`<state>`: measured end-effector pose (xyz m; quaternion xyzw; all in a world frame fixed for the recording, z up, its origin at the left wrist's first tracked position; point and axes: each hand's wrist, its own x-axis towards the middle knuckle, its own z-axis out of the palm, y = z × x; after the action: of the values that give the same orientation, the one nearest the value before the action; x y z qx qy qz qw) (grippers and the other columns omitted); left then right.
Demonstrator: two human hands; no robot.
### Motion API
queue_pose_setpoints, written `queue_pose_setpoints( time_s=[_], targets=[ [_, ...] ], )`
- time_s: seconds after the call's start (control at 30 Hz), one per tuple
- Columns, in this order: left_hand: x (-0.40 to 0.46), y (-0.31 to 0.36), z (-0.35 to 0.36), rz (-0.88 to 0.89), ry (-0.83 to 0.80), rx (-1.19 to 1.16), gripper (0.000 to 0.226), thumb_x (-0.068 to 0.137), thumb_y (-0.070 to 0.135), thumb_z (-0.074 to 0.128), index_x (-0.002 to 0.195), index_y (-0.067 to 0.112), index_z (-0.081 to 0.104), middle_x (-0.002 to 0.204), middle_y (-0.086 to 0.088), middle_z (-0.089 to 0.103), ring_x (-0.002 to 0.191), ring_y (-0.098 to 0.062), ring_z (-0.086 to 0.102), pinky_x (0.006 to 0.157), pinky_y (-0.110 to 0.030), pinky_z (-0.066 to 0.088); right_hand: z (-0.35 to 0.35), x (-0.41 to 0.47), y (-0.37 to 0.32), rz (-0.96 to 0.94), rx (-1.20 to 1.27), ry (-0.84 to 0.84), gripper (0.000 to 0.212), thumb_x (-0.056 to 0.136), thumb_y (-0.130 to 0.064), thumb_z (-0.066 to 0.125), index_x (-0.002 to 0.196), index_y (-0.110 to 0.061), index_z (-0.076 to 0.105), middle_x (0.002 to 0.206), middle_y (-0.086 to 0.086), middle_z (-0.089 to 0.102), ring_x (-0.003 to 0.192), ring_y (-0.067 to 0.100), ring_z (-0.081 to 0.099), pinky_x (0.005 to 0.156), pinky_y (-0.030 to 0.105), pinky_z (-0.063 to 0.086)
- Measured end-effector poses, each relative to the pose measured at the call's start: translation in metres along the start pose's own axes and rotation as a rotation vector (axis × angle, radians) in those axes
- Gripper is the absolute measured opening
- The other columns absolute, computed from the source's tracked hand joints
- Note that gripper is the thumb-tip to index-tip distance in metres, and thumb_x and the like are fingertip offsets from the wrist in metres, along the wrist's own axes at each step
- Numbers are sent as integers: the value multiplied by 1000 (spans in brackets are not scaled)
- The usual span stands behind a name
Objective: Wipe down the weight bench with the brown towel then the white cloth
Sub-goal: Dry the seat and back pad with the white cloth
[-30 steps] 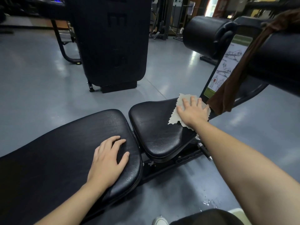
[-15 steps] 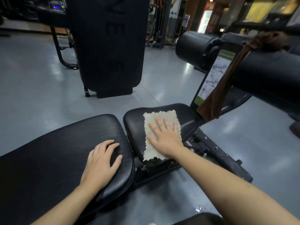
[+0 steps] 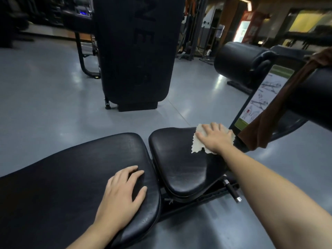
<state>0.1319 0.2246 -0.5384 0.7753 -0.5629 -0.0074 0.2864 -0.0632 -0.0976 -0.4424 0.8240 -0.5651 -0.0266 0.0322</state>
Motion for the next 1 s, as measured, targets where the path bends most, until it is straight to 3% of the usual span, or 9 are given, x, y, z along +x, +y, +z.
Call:
queue_pose_setpoints(
  time_s=[0.1,0.4,0.6,0.83,1.0],
  targets=[
    [2,-2,0,-1,-10,-3,52,93,58,38,137,35,53,143,19,42,135,-5,37,114,-35,31,-1,13,-3,-3,-30,-21,69,93,-70,15,151,-37,31,157,5,29,144,32,24,111,68,20],
    [0,-1,0,3,-14,24,51,94,57,36,138,36,51,145,20,38,136,-3,33,115,-27,20,-8,32,-21,-63,-21,-89,69,94,-67,11,146,-36,43,149,7,43,138,32,36,113,65,17],
    [0,0,0,-1,-8,12,47,93,55,41,135,36,52,142,19,41,135,-4,36,113,-24,19,-8,44,-72,-171,-4,-178,66,97,-63,13,138,-33,54,142,6,54,131,30,48,107,50,26],
    [1,-1,0,12,-3,-8,46,94,54,43,135,36,52,142,19,41,136,-3,35,112,-22,17,1,42,-133,-326,17,-174,66,98,-62,15,142,-25,47,149,5,49,133,30,47,101,47,36],
    [1,-1,0,11,-6,-14,46,94,56,42,136,39,50,143,22,38,136,-1,33,113,-23,19,0,39,-127,-498,72,-204,52,101,-62,25,148,-47,39,149,-7,46,136,23,44,107,46,36]
  ],
)
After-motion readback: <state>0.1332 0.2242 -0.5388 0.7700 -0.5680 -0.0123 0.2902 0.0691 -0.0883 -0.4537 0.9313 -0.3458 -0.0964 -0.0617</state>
